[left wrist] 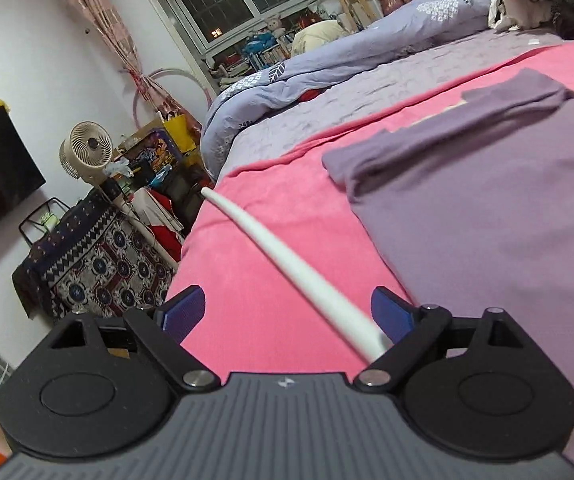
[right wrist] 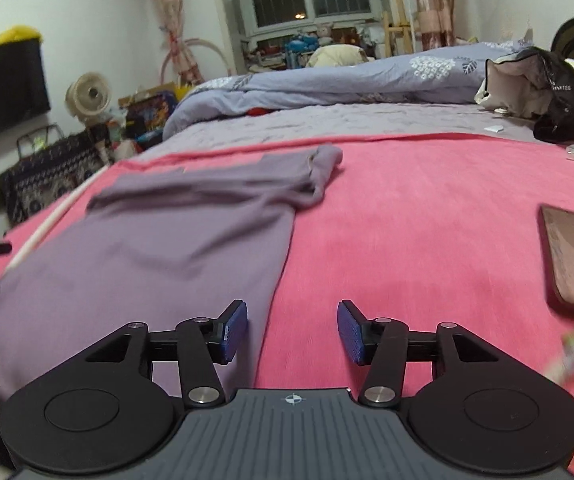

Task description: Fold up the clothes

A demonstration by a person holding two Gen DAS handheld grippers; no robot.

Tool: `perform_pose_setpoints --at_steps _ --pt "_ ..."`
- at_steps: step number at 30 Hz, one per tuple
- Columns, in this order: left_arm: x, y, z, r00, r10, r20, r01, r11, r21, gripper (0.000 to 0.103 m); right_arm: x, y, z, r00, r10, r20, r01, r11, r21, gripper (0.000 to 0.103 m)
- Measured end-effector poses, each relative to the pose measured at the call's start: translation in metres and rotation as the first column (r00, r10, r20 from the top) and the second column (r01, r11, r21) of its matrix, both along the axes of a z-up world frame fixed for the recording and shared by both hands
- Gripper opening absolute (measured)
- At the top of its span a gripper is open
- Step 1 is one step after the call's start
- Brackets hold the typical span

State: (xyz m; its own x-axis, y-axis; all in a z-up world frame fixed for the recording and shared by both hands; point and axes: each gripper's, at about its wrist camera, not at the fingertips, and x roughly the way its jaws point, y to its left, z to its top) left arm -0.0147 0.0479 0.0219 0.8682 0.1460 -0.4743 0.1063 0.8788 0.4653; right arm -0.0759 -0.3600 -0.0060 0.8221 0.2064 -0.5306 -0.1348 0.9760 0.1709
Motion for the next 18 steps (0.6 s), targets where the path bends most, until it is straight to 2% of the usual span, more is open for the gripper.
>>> perform_pose_setpoints --at_steps 2,7,10,12,16,18 --pt "-0.024 -0.001 -0.003 1.0 -0.016 -0.004 0.016 1.0 -0.001 0.092 -0.027 0.009 -0.006 1.0 0.024 0.002 -0.024 1.0 -0.016 0.057" --pt "-0.083 -0.003 -0.019 0.997 -0.055 -0.052 0.057 0.997 0.043 0.092 -0.07 0.05 -0.017 0.992 0.122 0.023 -0.121 0.993 -0.014 0.057" --pt "-0.11 -0.004 -0.033 0.989 -0.092 -0.115 0.103 0.991 0.087 0.092 -0.071 0.09 -0.014 0.974 0.219 0.053 -0.22 0.976 0.001 0.057" --pt "-0.124 -0.006 -0.044 0.982 -0.118 -0.148 0.137 0.983 0.124 0.092 -0.065 0.118 -0.008 0.951 0.3 0.077 -0.3 0.954 -0.004 0.059" --pt "-0.131 -0.019 -0.07 0.984 -0.127 -0.127 0.155 0.958 0.243 0.092 -0.053 0.163 0.0 0.909 0.407 0.095 -0.407 0.913 -0.018 0.06" --pt "-0.127 -0.025 -0.079 0.986 -0.13 -0.108 0.155 0.953 0.262 0.092 -0.048 0.173 0.002 0.9 0.427 0.085 -0.428 0.904 -0.002 0.06"
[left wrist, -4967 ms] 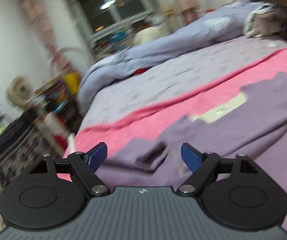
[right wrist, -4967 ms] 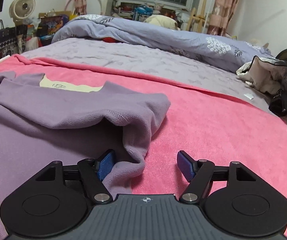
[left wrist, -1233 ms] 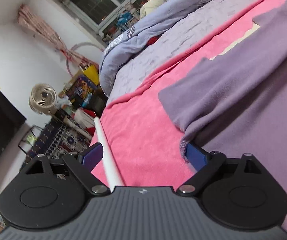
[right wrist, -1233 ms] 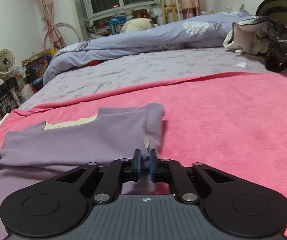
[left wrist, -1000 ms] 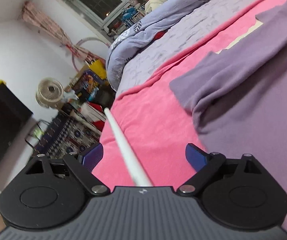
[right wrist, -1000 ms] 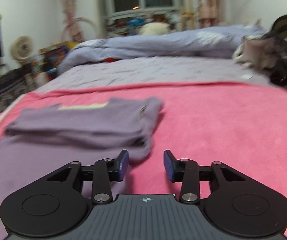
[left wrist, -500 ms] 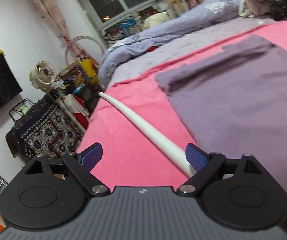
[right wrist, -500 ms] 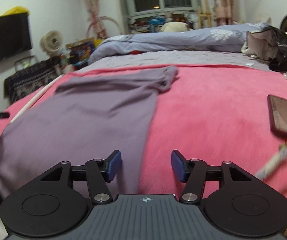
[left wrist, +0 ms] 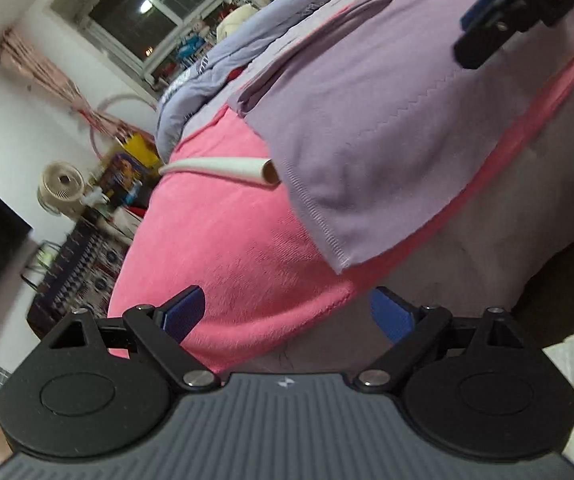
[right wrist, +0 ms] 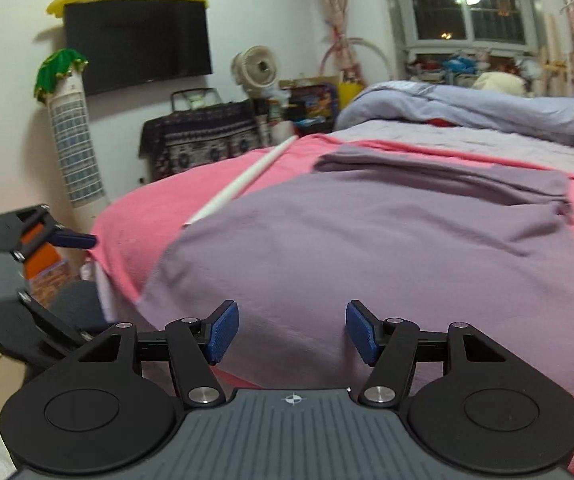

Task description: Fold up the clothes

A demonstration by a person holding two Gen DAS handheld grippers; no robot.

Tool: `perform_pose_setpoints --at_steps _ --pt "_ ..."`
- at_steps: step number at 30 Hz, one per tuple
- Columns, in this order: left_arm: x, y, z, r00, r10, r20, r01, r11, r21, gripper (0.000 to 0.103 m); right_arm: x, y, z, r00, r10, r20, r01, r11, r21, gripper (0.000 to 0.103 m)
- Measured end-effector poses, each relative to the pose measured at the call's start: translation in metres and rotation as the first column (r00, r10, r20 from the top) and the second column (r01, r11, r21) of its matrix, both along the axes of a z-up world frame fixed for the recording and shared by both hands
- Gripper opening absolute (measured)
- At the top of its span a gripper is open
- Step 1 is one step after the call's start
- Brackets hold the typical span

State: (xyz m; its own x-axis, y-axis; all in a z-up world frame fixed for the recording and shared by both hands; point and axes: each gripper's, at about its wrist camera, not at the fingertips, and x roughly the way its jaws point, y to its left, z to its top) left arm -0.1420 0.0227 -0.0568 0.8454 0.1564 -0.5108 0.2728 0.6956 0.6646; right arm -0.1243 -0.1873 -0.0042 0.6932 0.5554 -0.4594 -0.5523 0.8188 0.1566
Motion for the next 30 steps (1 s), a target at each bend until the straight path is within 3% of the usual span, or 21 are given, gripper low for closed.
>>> perform_pose_setpoints --at_steps 8,17,21,25,30 --pt "0.014 -0.005 0.003 0.988 -0.028 0.153 0.04 0.996 -0.076 0.093 0.004 -0.003 0.0 0.999 -0.012 -0.041 0.013 0.999 0.042 0.061" --pt "0.03 0.011 0.034 0.973 0.06 0.221 -0.011 0.976 -0.216 0.093 -0.007 0.01 0.0 1.0 0.03 0.009 -0.03 0.999 0.036 0.064" --pt "0.035 0.014 0.036 0.976 0.063 0.209 -0.016 0.975 -0.22 0.093 -0.01 0.026 -0.003 0.998 0.052 0.048 -0.052 0.999 -0.01 0.067" --pt "0.031 0.014 0.024 0.985 0.042 0.165 -0.008 0.979 -0.202 0.093 -0.015 0.043 -0.016 0.993 0.012 0.117 0.005 0.989 -0.146 0.067" --pt "0.03 0.003 0.007 0.99 0.019 0.14 0.002 0.988 -0.153 0.094 -0.019 0.045 -0.021 0.992 0.007 0.13 0.012 0.989 -0.15 0.068"
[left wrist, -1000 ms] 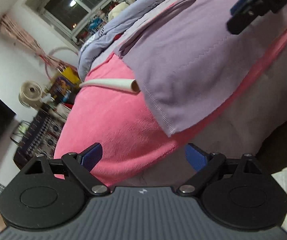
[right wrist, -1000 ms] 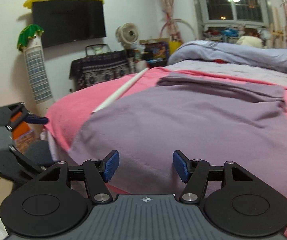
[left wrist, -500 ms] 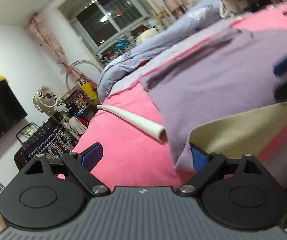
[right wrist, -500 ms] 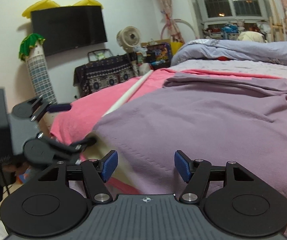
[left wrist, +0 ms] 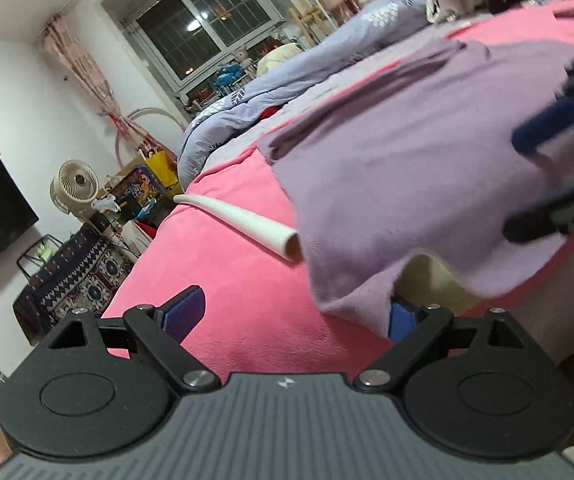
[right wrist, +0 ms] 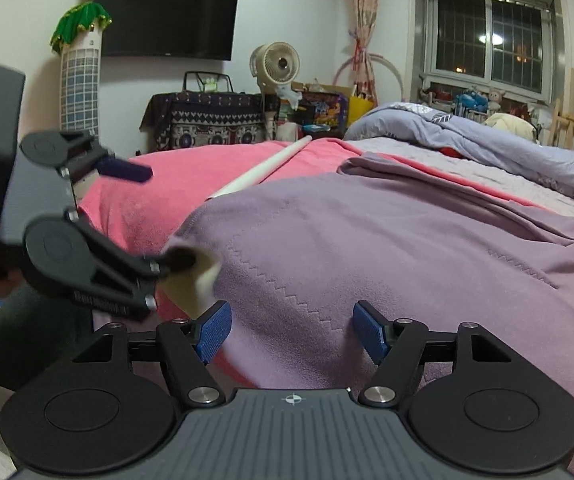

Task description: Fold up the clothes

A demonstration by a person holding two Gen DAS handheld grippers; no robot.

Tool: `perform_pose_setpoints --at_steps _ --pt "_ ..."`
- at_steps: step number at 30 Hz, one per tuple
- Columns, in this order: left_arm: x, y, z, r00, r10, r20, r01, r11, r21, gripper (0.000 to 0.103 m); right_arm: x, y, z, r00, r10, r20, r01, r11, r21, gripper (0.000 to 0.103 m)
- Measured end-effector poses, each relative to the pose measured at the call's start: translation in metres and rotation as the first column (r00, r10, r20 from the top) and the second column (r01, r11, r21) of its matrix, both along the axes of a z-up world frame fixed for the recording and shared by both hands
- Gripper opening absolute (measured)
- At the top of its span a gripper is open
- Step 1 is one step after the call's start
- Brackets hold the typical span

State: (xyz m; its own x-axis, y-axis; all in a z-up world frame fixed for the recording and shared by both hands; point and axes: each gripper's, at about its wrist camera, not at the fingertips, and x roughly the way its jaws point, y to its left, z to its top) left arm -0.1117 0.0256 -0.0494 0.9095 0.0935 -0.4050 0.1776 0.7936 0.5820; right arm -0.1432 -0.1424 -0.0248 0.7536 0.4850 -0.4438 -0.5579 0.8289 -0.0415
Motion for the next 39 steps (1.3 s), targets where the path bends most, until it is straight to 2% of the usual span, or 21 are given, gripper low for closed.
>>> perform_pose_setpoints --at_steps 3,7,10,12,13,16,17,19,24,27,29,32,34,37,39 --pt "-0.005 -0.007 -0.009 0.999 -0.015 0.04 0.012 0.998 0.059 0.093 -0.002 -0.002 0.001 1.0 -0.011 0.001 0.011 1.0 0.008 0.068" --pt "-0.009 -0.002 -0.005 0.999 -0.015 0.042 0.015 1.0 0.006 0.076 -0.001 -0.006 0.005 1.0 -0.017 0.004 0.017 0.999 0.031 0.068" --pt "-0.012 0.0 0.001 0.997 0.016 0.077 -0.015 1.0 -0.025 0.066 -0.001 -0.007 0.008 1.0 -0.008 0.015 0.007 0.999 0.052 0.069" --pt "-0.014 0.003 0.009 0.994 0.04 0.097 -0.033 0.997 -0.077 0.059 -0.003 -0.006 0.01 0.999 0.017 0.028 -0.019 0.998 0.06 0.071" --pt "-0.013 0.005 0.014 0.994 0.051 0.101 -0.039 0.993 -0.113 0.052 -0.004 -0.004 0.011 0.999 0.03 0.036 -0.032 0.998 0.061 0.072" --pt "-0.01 0.013 0.031 0.996 0.06 0.069 -0.04 0.967 -0.252 0.035 -0.005 0.006 0.013 0.997 0.044 0.066 -0.047 0.998 0.044 0.072" --pt "-0.008 0.015 0.035 0.996 0.061 0.061 -0.042 0.957 -0.287 0.029 -0.005 0.01 0.013 0.996 0.033 0.083 -0.036 0.999 0.035 0.072" --pt "-0.006 0.018 0.041 0.997 0.059 0.047 -0.039 0.94 -0.338 0.023 -0.004 0.017 0.011 0.993 -0.019 0.119 0.019 1.0 0.006 0.072" --pt "-0.012 0.025 0.049 0.997 0.056 0.059 -0.031 0.929 -0.369 0.022 -0.001 0.001 0.0 0.964 -0.204 0.17 0.216 0.975 -0.059 0.072" --pt "-0.015 0.03 0.051 0.997 0.061 0.055 -0.035 0.923 -0.383 0.023 -0.002 -0.028 -0.01 0.939 -0.312 0.147 0.327 0.94 -0.093 0.073" --pt "-0.017 0.032 0.051 0.996 0.07 0.055 -0.044 0.921 -0.388 0.023 -0.007 -0.049 -0.015 0.908 -0.392 0.146 0.409 0.906 -0.111 0.072" --pt "-0.018 0.033 0.05 0.996 0.076 0.046 -0.051 0.917 -0.396 0.023 -0.018 -0.08 -0.017 0.839 -0.513 0.179 0.537 0.834 -0.127 0.072" --pt "-0.017 0.033 0.049 0.996 0.083 0.038 -0.061 0.914 -0.402 0.023 -0.02 -0.101 -0.018 0.778 -0.601 0.181 0.624 0.773 -0.115 0.071" --pt "-0.017 0.034 0.045 0.995 0.094 0.02 -0.078 0.908 -0.412 0.023 -0.016 -0.128 -0.026 0.699 -0.7 0.147 0.715 0.688 -0.122 0.059" --pt "-0.017 0.034 0.043 0.995 0.103 0.008 -0.09 0.905 -0.416 0.024 -0.021 -0.14 -0.027 0.709 -0.698 0.094 0.705 0.706 -0.073 0.054"
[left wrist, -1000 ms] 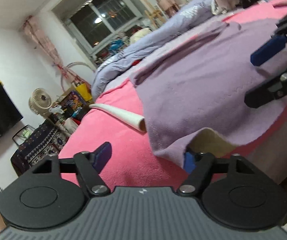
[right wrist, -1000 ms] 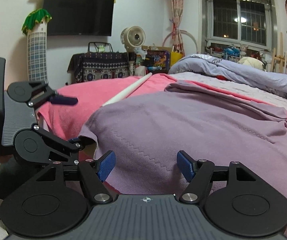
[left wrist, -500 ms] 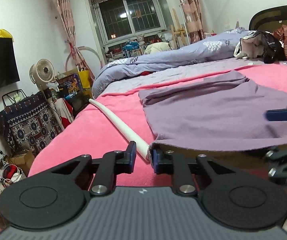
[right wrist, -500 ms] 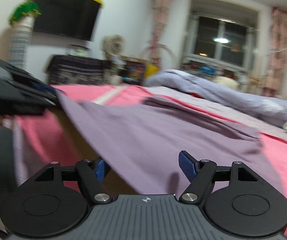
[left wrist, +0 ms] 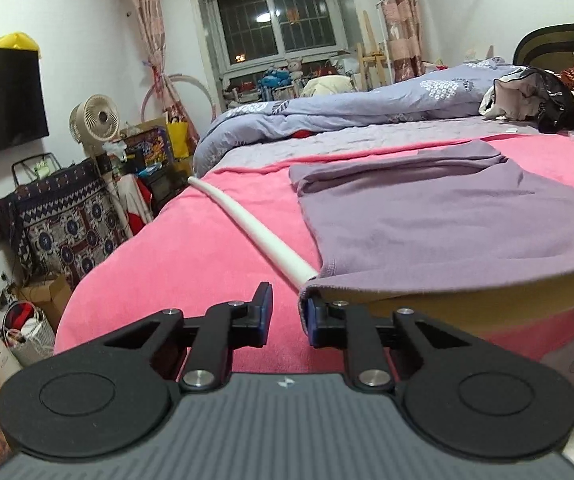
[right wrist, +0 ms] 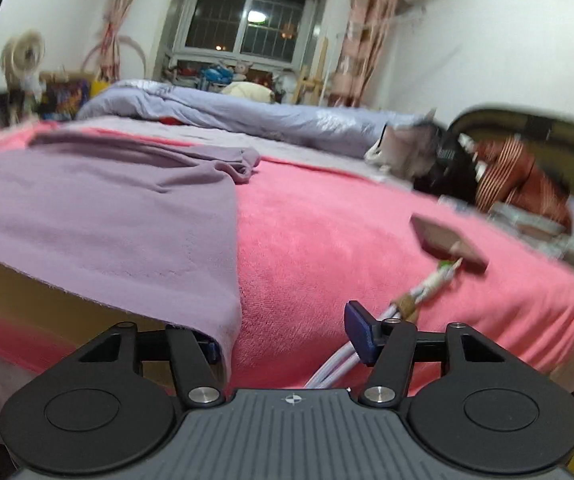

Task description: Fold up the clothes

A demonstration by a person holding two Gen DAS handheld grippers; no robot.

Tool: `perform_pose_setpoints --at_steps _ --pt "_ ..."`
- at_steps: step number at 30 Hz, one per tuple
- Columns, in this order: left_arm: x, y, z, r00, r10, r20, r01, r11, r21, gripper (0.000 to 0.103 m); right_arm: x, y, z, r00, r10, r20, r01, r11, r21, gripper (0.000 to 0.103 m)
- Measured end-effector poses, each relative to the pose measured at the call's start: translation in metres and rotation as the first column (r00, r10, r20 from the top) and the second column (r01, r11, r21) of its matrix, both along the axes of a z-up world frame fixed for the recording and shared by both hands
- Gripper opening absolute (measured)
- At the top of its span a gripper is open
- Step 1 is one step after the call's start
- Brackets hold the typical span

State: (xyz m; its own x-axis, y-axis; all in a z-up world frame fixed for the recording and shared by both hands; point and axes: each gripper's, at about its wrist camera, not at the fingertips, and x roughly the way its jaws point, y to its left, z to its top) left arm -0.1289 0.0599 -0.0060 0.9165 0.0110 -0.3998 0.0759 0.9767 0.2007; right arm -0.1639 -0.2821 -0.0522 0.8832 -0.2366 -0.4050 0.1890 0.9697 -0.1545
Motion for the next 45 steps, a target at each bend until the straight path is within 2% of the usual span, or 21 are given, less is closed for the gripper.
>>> perform_pose_setpoints --at_steps 2,3,5,7,10,15,17,18,20,23,27,32,34,39,45 --pt "-0.002 0.002 0.001 1.0 0.005 -0.003 -0.005 1.0 -0.011 0.024 -0.003 0.005 0.002 1.0 0.009 0.018 -0.008 1.0 -0.03 0.042" --pt "-0.003 0.003 0.003 1.0 0.008 0.0 -0.008 1.0 -0.019 0.024 -0.008 0.008 0.004 0.999 0.015 0.039 -0.013 0.998 -0.058 0.038" --pt "-0.006 0.005 0.011 1.0 0.012 0.022 -0.011 0.999 -0.038 0.024 -0.016 0.014 0.014 0.996 0.032 0.084 -0.025 0.996 -0.083 0.022" --pt "-0.007 0.006 0.016 0.999 0.017 0.036 -0.016 0.999 -0.05 0.024 -0.019 0.013 0.025 0.993 0.054 0.102 -0.047 0.996 -0.076 0.013" --pt "-0.005 0.008 0.015 0.999 0.033 0.01 -0.032 0.997 -0.068 0.024 -0.018 0.011 0.031 0.994 0.078 0.079 -0.073 0.995 -0.07 0.007" --pt "0.001 0.025 -0.006 0.987 0.065 -0.144 -0.087 0.984 -0.153 0.024 -0.024 0.004 0.029 0.998 0.057 0.004 -0.057 0.998 -0.019 0.007" --pt "0.002 0.034 -0.015 0.978 0.066 -0.196 -0.108 0.971 -0.211 0.024 -0.029 -0.005 0.022 0.998 0.046 -0.038 -0.044 0.997 0.056 0.007" --pt "0.0 0.035 -0.016 0.978 0.066 -0.196 -0.11 0.968 -0.224 0.024 -0.03 -0.008 0.02 0.998 0.045 -0.052 -0.04 0.994 0.101 0.007" --pt "-0.005 0.033 -0.009 0.985 0.068 -0.158 -0.1 0.974 -0.205 0.024 -0.034 -0.006 0.023 0.998 0.047 -0.042 -0.041 0.991 0.124 0.006" --pt "-0.014 0.029 0.01 0.995 0.064 -0.081 -0.078 0.98 -0.183 0.022 -0.044 0.0 0.043 0.998 0.061 0.025 -0.064 0.992 0.11 0.005" --pt "-0.028 0.031 0.039 0.999 0.043 0.006 -0.041 0.975 -0.217 0.022 -0.061 -0.011 0.076 0.993 0.062 0.097 -0.077 0.984 0.16 0.005" --pt "-0.045 0.031 0.059 0.998 0.017 0.062 -0.004 0.977 -0.213 0.022 -0.079 -0.025 0.101 0.989 0.063 0.136 -0.092 0.97 0.224 0.004" --pt "-0.047 0.032 0.062 0.998 0.006 0.069 0.009 0.976 -0.217 0.022 -0.085 -0.027 0.108 0.987 0.057 0.152 -0.09 0.972 0.218 0.004" --pt "-0.019 0.032 0.069 0.998 -0.011 0.066 0.027 0.969 -0.245 0.022 -0.072 -0.039 0.116 0.983 0.041 0.182 -0.087 0.964 0.251 0.004" --pt "0.055 0.015 0.079 0.997 -0.022 0.072 0.036 0.981 -0.192 0.022 -0.003 -0.025 0.118 0.975 0.061 0.213 -0.09 0.988 0.128 0.004"
